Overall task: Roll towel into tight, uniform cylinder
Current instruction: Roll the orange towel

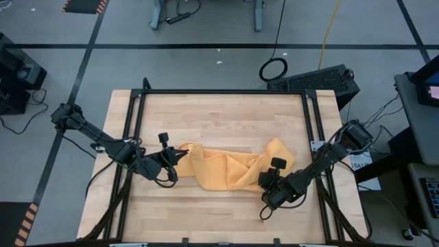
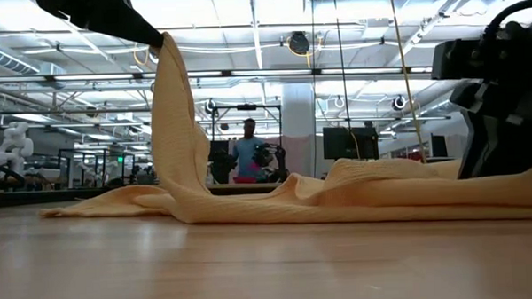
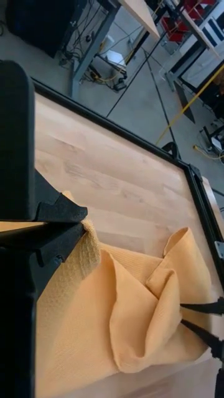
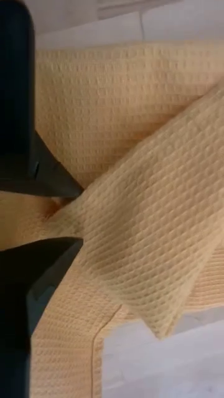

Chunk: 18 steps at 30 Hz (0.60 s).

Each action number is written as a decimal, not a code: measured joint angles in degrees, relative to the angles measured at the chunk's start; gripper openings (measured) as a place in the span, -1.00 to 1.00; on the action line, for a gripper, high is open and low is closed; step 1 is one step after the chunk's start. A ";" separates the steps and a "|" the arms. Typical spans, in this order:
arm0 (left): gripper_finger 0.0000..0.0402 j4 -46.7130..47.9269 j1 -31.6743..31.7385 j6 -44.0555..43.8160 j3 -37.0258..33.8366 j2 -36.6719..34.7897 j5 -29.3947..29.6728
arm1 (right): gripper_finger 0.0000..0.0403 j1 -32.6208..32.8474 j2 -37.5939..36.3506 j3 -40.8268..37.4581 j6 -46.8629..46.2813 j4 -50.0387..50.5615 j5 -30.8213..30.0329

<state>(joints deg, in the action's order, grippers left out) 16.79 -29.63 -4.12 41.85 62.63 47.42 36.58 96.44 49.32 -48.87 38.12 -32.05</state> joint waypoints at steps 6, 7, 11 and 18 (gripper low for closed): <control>-0.99 0.00 0.00 0.08 -0.01 0.00 0.02 | -0.95 -0.26 -0.33 0.00 0.13 0.07 -0.14; -0.99 -0.01 0.00 0.22 0.00 0.00 0.22 | -0.96 -0.26 -0.76 0.02 -0.03 0.27 -0.69; -0.99 -0.23 0.00 1.64 -0.02 0.00 2.91 | -0.99 -0.22 -2.98 3.49 -0.78 6.39 -5.89; -0.99 -20.18 2.39 29.81 -0.07 -0.10 13.27 | -1.00 -0.99 -6.59 18.32 -2.44 29.15 -27.56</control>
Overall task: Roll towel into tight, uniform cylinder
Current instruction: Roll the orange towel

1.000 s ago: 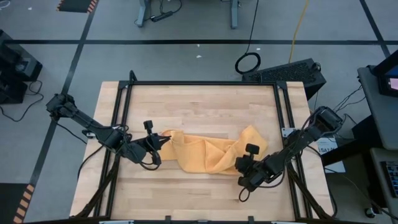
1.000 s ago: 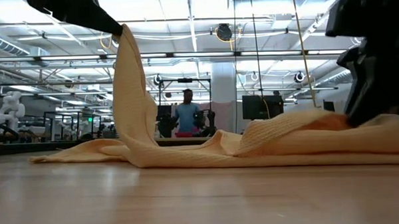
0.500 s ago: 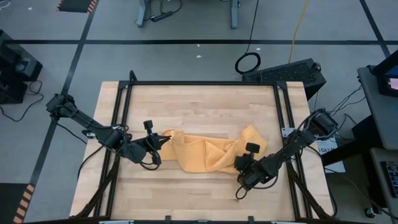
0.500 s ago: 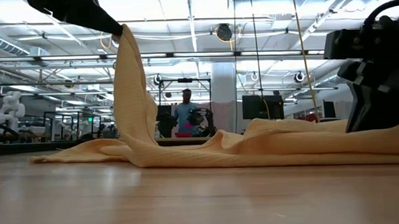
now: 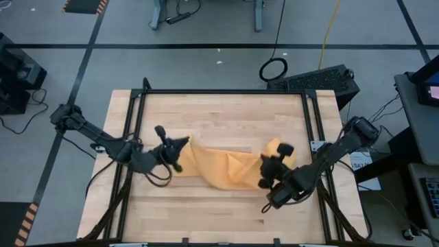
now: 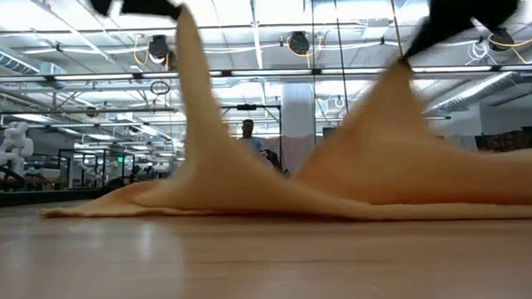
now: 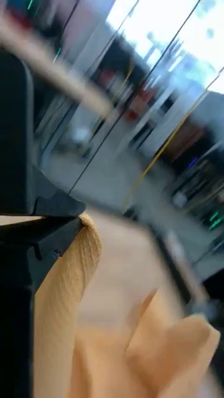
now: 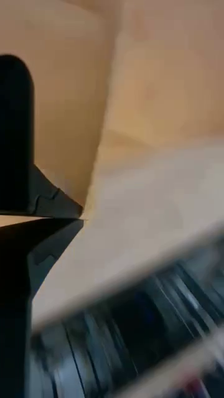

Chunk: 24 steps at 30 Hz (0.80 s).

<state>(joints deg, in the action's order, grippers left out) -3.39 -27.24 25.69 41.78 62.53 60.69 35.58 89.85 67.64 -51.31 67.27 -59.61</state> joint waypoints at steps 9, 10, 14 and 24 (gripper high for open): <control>-0.99 -45.14 14.37 52.99 4.37 -2.20 -14.01 | -1.00 -11.05 -4.63 14.25 5.26 20.61 -25.62; -0.99 -44.71 16.40 53.60 5.84 -3.07 -14.99 | -1.00 -12.96 -5.73 15.61 6.60 21.44 -26.62; -0.99 -31.95 25.30 46.68 12.22 -6.14 -23.48 | -1.00 -20.18 -10.05 21.90 15.26 21.59 -28.51; -1.00 -8.76 42.84 22.52 28.71 -4.95 -57.30 | -1.00 -30.69 -17.97 41.49 45.42 7.08 -9.76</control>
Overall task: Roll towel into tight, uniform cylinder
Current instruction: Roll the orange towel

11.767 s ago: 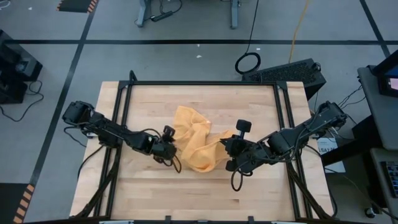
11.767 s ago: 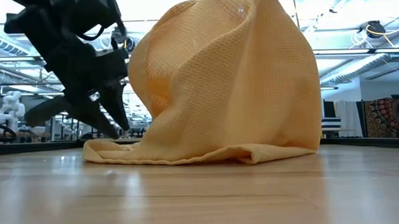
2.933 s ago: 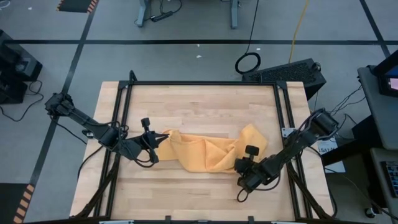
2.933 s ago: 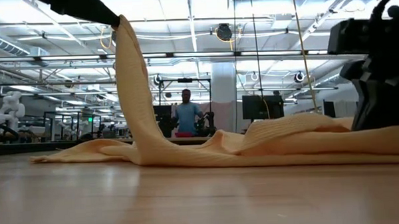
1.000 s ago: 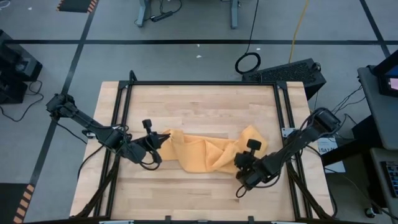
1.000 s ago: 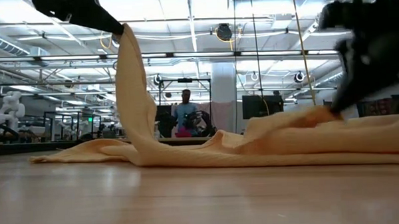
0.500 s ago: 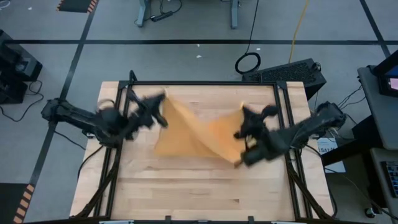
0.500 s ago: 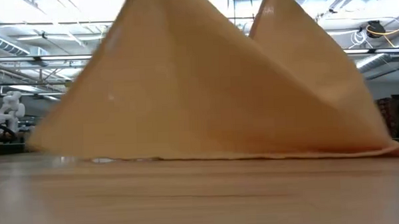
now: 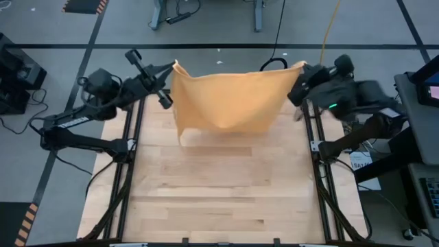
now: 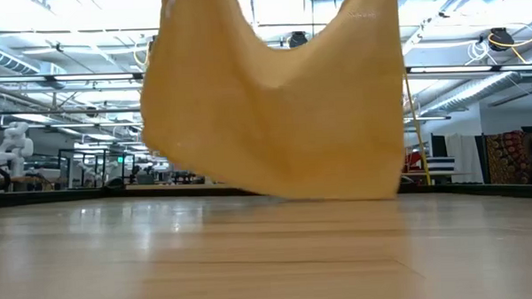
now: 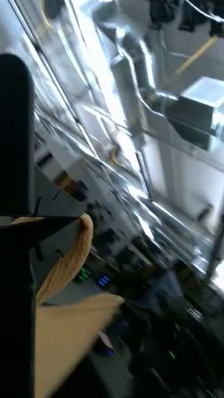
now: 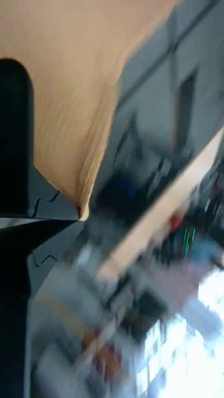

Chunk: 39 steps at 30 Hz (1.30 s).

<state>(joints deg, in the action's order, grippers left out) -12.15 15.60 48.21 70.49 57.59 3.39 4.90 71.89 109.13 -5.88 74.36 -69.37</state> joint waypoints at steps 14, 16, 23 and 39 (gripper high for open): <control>-1.00 46.04 0.13 -26.92 6.98 -7.14 -28.59 | -1.00 3.87 -1.72 -2.73 -14.03 6.08 34.36; -1.00 55.45 0.11 -28.73 6.98 -7.26 -33.10 | -1.00 4.95 -1.65 -6.25 -16.35 6.15 39.60; -1.00 62.21 -6.08 -34.88 0.52 -8.11 -46.94 | -1.00 10.17 -1.67 -19.40 -25.91 5.78 50.54; -1.00 30.93 -27.46 -43.32 -21.89 -3.02 -47.18 | -1.00 21.36 -1.69 -46.53 -43.87 -2.84 65.58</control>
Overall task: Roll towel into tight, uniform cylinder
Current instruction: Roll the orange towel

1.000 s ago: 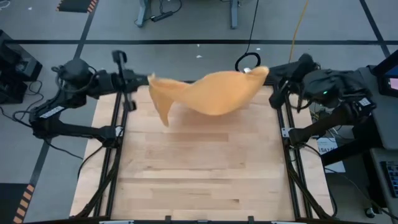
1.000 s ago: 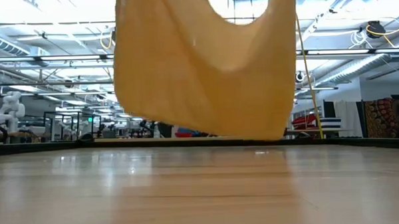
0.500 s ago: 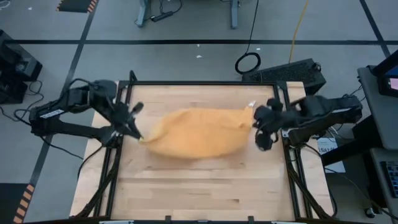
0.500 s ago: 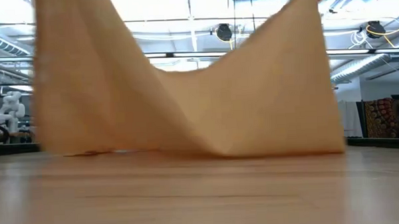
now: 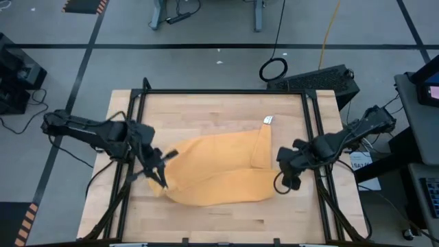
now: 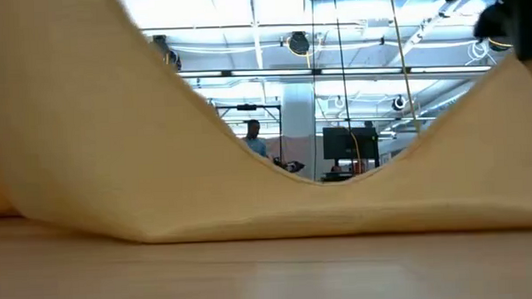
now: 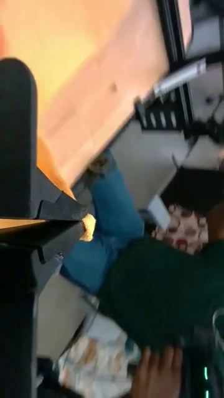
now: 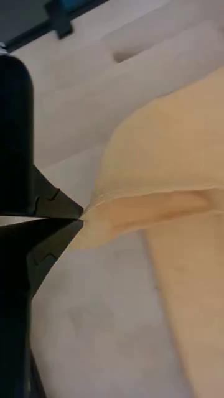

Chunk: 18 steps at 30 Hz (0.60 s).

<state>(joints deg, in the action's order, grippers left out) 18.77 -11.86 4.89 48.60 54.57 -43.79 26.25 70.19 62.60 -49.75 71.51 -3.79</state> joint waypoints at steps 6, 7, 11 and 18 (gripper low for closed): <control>-1.00 -5.45 -7.47 -0.16 -1.97 4.93 2.02 | -0.96 3.27 0.01 -4.23 -8.07 -7.21 6.80; -1.00 -5.68 -8.50 -0.15 -1.87 5.62 2.37 | -0.93 3.79 0.02 -4.38 -9.68 -7.98 7.68; -1.00 -5.43 -11.32 -0.16 -1.90 7.90 3.57 | -0.76 5.78 -0.02 -4.36 -13.76 -10.78 11.46; -1.00 -5.36 -14.33 -1.01 -1.90 9.89 3.75 | -0.45 9.24 -0.24 -3.49 -12.55 -23.65 12.31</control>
<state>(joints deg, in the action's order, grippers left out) 13.41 -26.19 3.88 46.70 64.45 -40.04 35.49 69.95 59.11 -62.31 47.86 8.52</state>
